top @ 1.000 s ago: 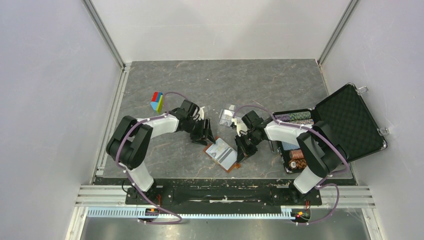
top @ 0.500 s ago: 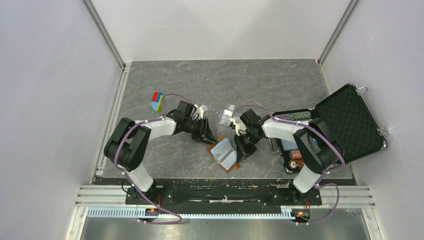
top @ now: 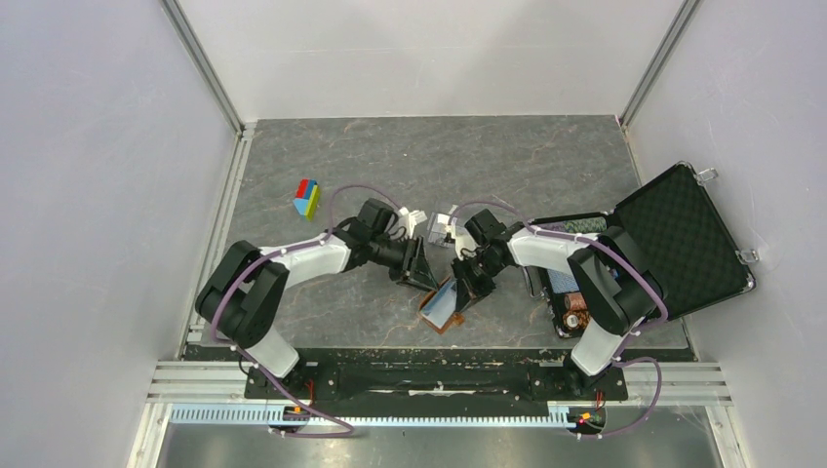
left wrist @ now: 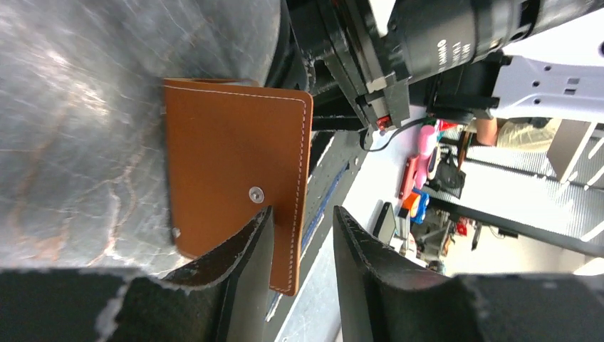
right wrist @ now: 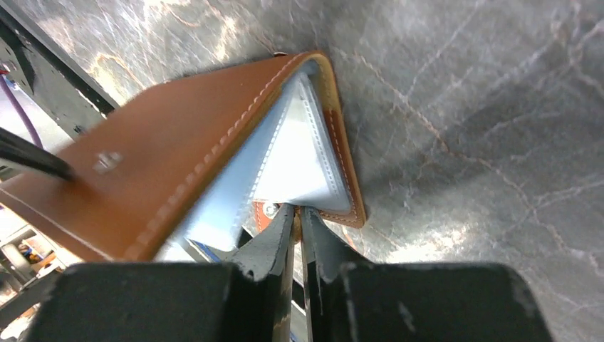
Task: Put the credit cards into the card holder
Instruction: Close the card holder at the center of the board.
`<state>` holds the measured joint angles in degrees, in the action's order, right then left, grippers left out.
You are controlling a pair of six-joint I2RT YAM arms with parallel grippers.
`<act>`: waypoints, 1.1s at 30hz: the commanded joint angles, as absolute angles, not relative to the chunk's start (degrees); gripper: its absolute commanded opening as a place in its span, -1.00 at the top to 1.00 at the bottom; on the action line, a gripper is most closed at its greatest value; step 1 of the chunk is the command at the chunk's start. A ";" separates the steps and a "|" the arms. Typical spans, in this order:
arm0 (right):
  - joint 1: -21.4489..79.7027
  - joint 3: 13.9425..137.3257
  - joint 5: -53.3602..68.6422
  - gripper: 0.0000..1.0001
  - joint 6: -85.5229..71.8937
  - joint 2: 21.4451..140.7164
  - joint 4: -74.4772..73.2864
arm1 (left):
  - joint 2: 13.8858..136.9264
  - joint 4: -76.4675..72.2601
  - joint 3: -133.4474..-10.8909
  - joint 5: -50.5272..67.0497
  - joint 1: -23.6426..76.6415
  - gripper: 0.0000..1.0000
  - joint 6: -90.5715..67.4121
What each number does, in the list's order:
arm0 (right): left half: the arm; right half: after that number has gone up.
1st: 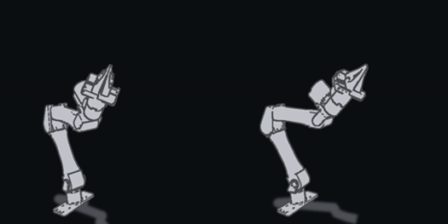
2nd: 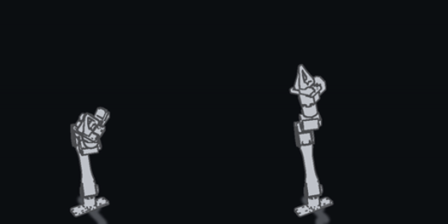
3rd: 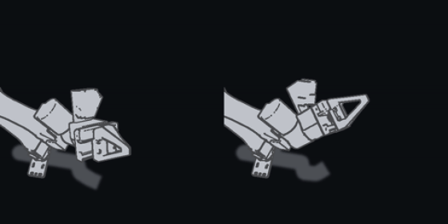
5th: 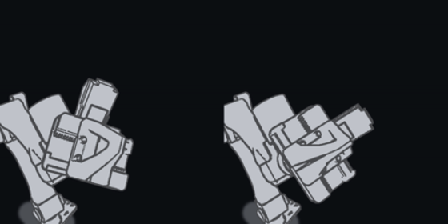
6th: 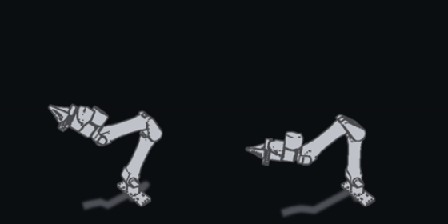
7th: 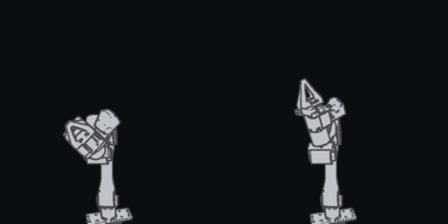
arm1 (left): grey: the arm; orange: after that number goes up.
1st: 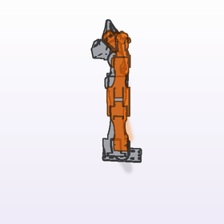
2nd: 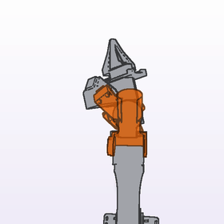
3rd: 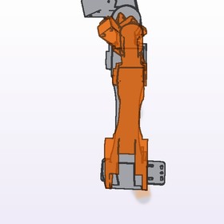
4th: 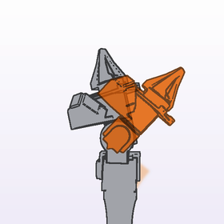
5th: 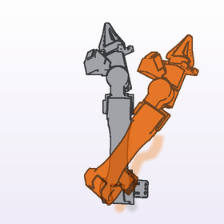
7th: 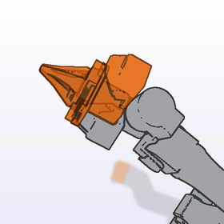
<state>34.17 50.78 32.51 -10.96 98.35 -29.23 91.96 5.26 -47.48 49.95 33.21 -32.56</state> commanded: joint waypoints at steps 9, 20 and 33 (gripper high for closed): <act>34.45 55.28 37.43 0.60 -12.71 102.07 -18.10 | 88.16 4.14 -43.16 37.95 38.14 0.13 -39.24; 34.40 50.84 38.49 0.46 -12.03 100.66 -17.20 | 90.80 7.71 -40.24 29.65 38.14 0.74 -41.31; 34.26 48.66 45.46 0.62 -8.29 98.27 -21.92 | 97.12 13.19 -43.57 25.77 38.31 0.95 -40.91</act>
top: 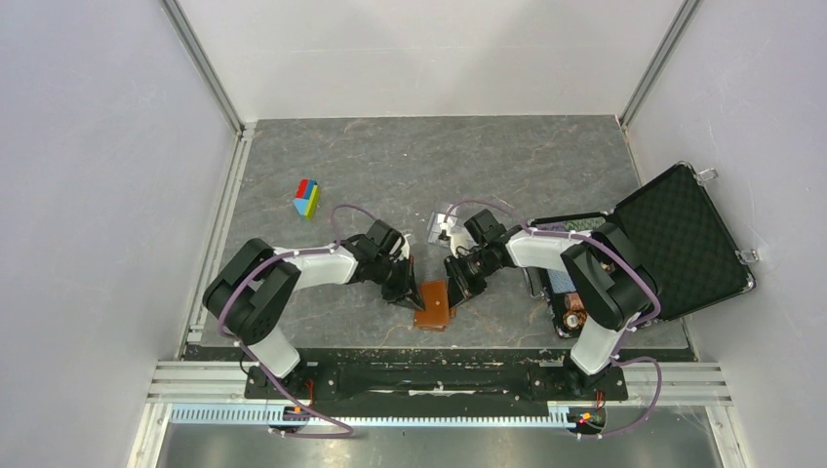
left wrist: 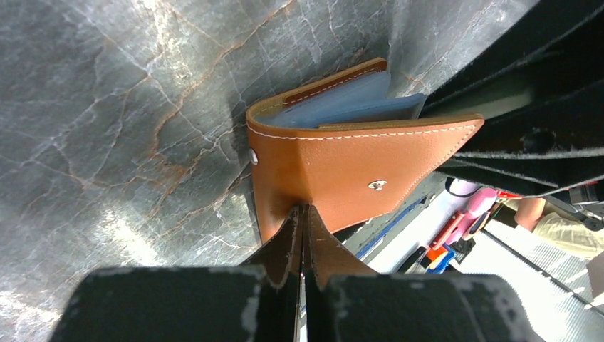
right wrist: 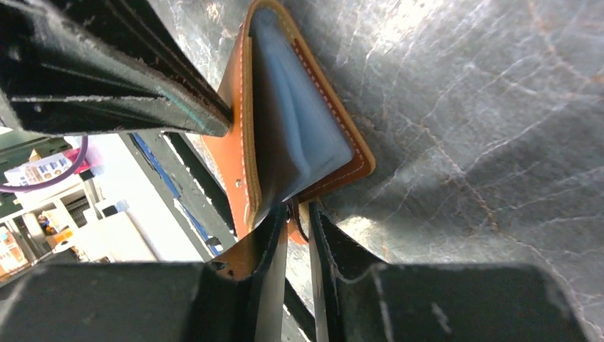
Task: Put the credit cards into the card holder
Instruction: Close the card holder at the center of the board.
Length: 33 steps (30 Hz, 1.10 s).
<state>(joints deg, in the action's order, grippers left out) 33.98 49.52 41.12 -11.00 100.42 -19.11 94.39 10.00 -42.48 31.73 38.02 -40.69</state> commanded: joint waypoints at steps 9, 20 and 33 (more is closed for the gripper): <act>34.28 47.55 51.35 0.65 -5.88 98.00 -22.14 | 98.24 15.90 -45.03 23.93 38.84 0.95 -40.17; 34.33 45.78 62.17 0.67 4.94 98.55 -25.50 | 99.62 17.18 -45.87 23.67 38.83 0.95 -39.66; 34.24 48.37 66.36 0.46 9.32 95.23 -27.26 | 100.66 28.99 -52.10 17.45 39.68 0.95 -31.72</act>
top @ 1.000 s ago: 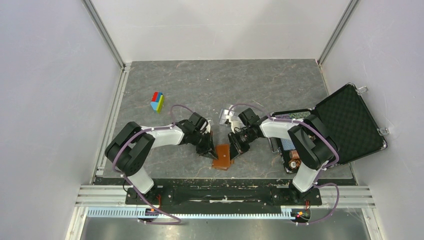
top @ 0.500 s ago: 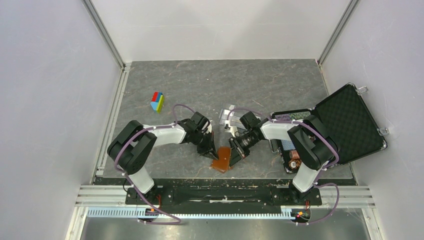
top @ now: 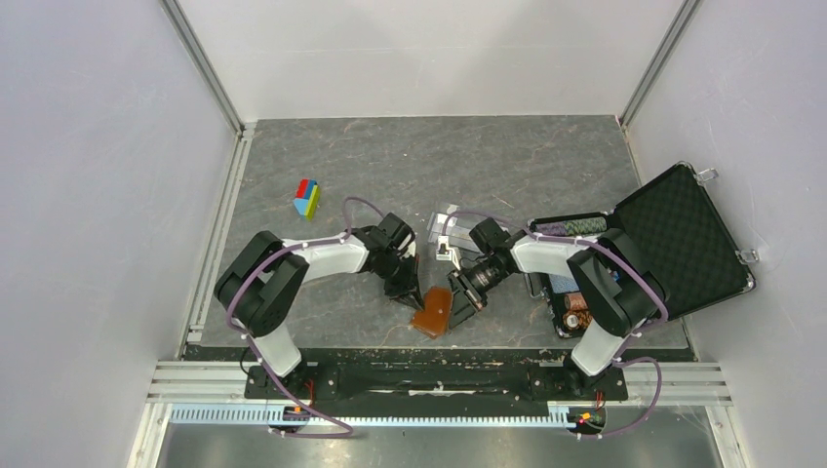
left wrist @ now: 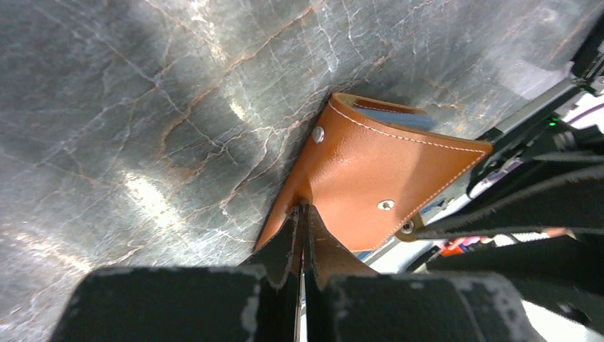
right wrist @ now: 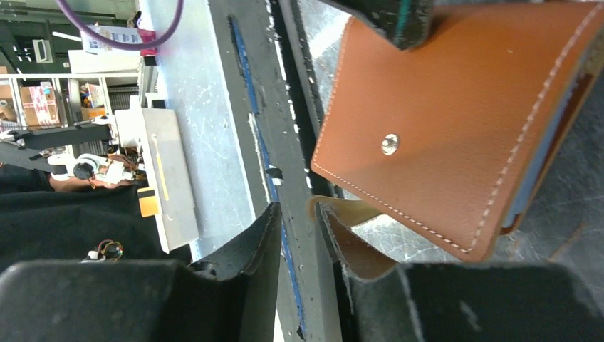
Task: Put the credit cards into the card holder
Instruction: Close the card holder at the center of the board.
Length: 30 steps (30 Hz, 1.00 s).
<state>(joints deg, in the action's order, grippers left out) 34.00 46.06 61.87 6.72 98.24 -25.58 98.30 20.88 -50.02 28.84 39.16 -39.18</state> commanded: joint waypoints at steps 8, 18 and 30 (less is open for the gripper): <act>33.73 51.12 64.70 0.44 8.32 92.91 -27.65 | 101.08 36.49 -56.72 10.14 41.67 0.78 -26.32; 30.98 52.39 63.51 0.66 3.61 90.60 -23.58 | 98.91 38.83 -60.12 8.44 42.80 0.58 -25.14; 30.75 49.16 56.13 0.77 1.38 92.97 -23.44 | 86.49 31.92 -61.50 19.83 42.80 0.11 -27.36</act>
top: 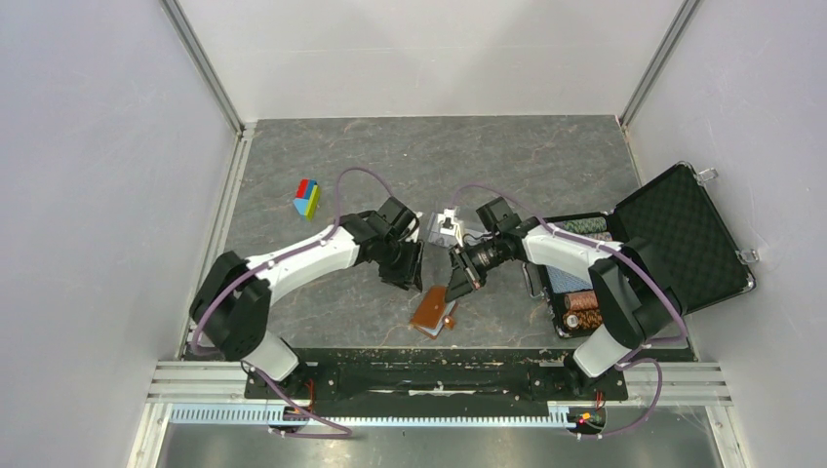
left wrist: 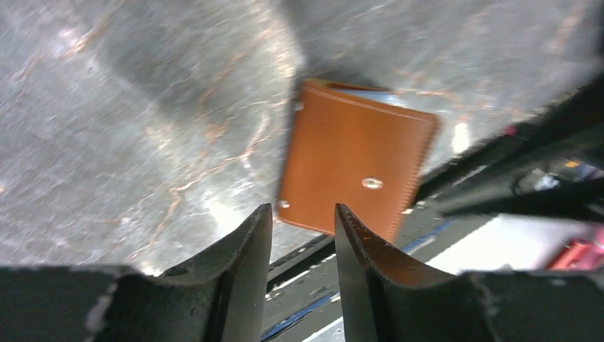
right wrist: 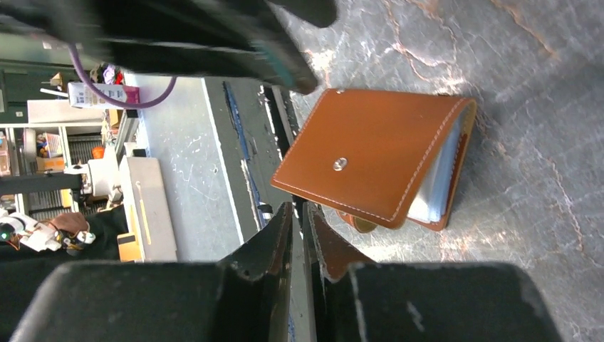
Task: Put the credit cards into the card holder
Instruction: Close the card holder at the center of the board.
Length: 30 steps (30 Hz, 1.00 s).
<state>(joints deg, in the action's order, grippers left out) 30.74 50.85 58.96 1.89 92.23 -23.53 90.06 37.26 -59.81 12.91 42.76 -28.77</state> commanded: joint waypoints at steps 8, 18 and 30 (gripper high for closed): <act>31.75 43.77 58.16 0.60 1.72 93.46 -23.05 | 89.22 21.81 -55.37 26.34 44.56 0.56 -32.54; 34.75 42.47 63.71 0.44 1.09 94.96 -19.92 | 93.84 18.54 -51.71 26.16 45.76 0.84 -34.54; 36.25 42.80 68.52 0.44 7.36 95.74 -28.06 | 96.12 17.87 -51.33 23.56 45.70 0.95 -36.18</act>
